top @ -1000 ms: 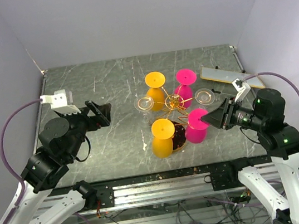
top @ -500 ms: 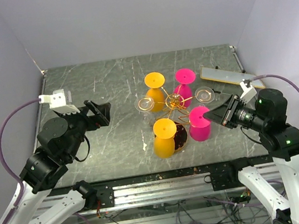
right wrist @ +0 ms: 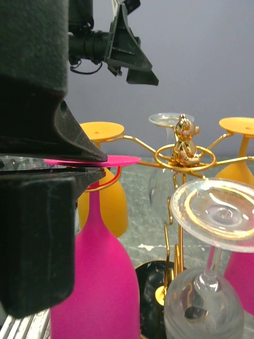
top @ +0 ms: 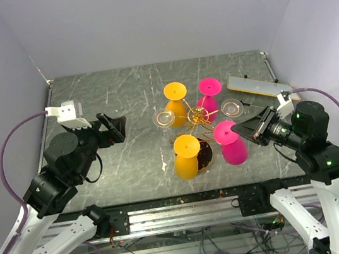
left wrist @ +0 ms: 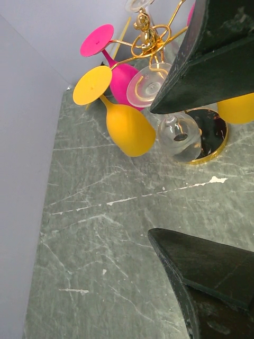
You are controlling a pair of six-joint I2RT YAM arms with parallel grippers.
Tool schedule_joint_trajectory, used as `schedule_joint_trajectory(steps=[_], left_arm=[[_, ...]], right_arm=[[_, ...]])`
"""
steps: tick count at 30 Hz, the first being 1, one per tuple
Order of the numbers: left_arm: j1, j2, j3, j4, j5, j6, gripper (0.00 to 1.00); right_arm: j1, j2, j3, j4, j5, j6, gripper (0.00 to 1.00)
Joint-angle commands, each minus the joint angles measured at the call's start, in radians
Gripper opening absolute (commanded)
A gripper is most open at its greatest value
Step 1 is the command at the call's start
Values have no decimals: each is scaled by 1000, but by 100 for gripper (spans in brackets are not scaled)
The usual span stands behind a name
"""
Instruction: Take the wine glass off the wine glass rack
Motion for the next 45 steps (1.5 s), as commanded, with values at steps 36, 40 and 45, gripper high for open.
schedule_joint_trajectory(steps=[36,40,45], left_arm=[[7,-31,36,-23,-6,10,99],[6,-28,39,-26,-6,10,99],[6,-33,35,-24,-4,7,99]], right_arm=[[-6,23,-133,295,-146,341,6],[-5,59,-116,280,-178,319,7],[-5,104,-108,288,-234,307,7]])
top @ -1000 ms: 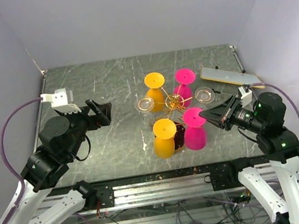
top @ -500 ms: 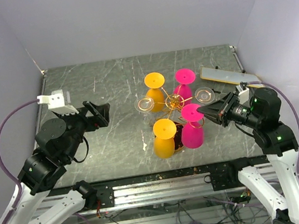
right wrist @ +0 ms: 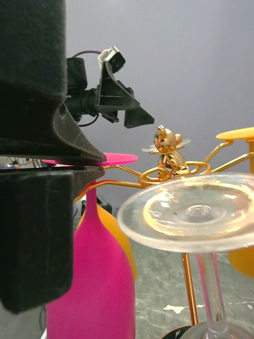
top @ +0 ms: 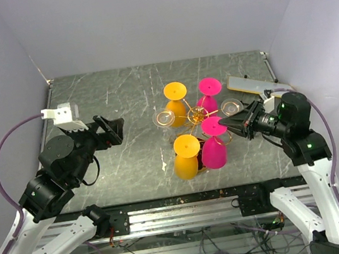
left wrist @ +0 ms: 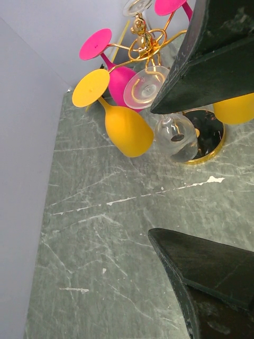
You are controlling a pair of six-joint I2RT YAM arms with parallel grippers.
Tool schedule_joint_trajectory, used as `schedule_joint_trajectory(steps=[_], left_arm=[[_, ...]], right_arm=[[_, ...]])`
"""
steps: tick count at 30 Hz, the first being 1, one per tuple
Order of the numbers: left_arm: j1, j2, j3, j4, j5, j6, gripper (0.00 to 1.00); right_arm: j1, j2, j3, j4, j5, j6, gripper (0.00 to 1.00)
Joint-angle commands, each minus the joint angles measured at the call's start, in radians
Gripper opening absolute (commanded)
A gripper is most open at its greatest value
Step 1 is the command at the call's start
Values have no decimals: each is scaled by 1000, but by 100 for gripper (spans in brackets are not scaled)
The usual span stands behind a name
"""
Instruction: Take the wine glass off the wine glass rack
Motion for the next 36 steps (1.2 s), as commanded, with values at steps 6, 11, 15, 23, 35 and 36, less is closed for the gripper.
schedule_joint_trajectory(steps=[6,11,15,23,35,36], left_arm=[[6,-8,23,4,-8,6,99],[6,-7,21,10,-5,5,99],[6,-4,20,10,1,3,99],[6,-14,22,7,1,1,99],[6,1,42,29,72,-15,99],[6,4,46,34,88,-17,99]], right_arm=[[-5,0,12,118,-98,28,7],[-5,-32,-8,192,-118,91,7],[-5,-42,-18,198,-126,104,8],[-6,-19,29,31,-159,-19,8],[-6,-127,43,-19,-297,-277,0],[-5,-126,60,-40,-313,-309,0]])
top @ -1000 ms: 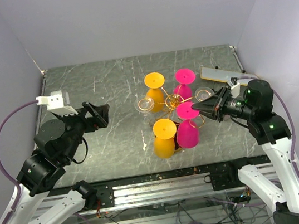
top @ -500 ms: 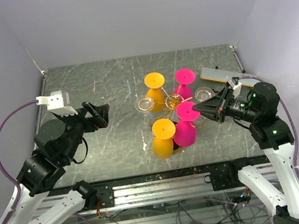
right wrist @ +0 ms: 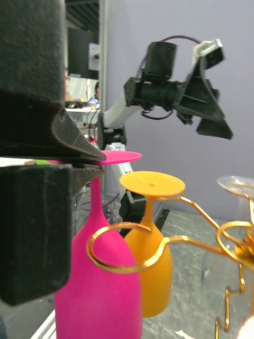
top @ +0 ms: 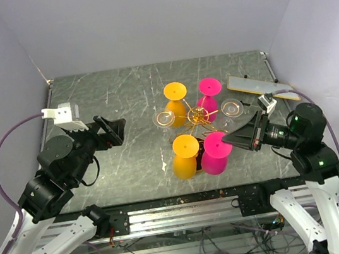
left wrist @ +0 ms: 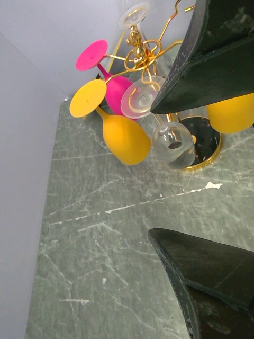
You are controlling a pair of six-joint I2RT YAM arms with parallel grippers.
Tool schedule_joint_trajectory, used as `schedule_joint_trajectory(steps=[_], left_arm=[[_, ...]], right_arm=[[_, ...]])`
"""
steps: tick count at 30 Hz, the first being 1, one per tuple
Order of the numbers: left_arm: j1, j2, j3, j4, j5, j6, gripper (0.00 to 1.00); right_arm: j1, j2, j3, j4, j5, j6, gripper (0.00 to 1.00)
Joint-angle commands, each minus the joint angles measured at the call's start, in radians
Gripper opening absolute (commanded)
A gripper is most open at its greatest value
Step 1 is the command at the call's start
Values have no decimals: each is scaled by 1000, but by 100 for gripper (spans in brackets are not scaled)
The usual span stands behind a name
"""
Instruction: Take the wine glass off the wine glass rack
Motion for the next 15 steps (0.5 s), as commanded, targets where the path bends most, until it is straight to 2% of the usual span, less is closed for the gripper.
schedule_joint_trajectory(steps=[1,5,10,15], left_arm=[[6,9,47,41,84,-18,99],[6,32,77,87,199,-29,99],[6,71,119,146,377,-45,99],[6,93,108,237,531,-86,99]], right_arm=[[-5,-25,79,-67,-92,-174,0],[-5,-22,142,-143,-95,-263,0],[-6,-57,219,-151,-125,-297,0],[-5,-116,255,-89,-157,-212,0]])
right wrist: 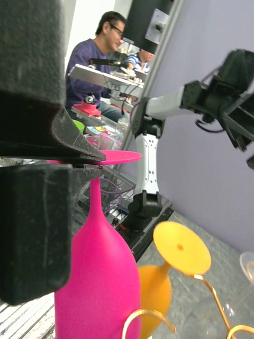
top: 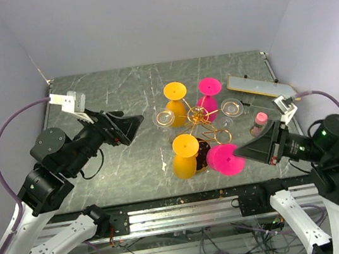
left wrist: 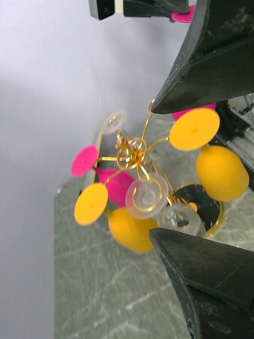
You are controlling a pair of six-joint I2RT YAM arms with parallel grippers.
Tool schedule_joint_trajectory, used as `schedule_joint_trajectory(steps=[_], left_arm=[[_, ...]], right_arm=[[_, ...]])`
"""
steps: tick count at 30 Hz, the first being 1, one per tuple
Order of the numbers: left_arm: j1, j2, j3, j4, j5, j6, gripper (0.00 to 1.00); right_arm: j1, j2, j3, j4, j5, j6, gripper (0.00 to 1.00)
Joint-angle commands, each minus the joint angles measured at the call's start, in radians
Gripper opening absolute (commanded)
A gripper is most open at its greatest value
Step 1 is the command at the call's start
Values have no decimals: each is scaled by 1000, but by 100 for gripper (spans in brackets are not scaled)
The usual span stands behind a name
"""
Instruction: Take the wine glass off the wine glass rack
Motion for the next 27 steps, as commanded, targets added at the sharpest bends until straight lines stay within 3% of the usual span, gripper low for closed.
schedule_joint_trajectory(steps=[1,8,15,19,27], left_arm=[[5,19,10,136,225,-50,99],[5,77,-9,278,426,-150,99],[6,118,-69,555,633,-378,99],[5,125,-128,763,670,-518,100],[5,177,-185,1016,673,-688,100]], right_arm=[[-5,-64,39,92,-63,72,0],[-5,-115,57,486,-29,353,0],[-5,-96,28,842,306,601,0],[-5,-70,-78,1111,403,840,0],[-6,53,-163,1488,433,1122,0]])
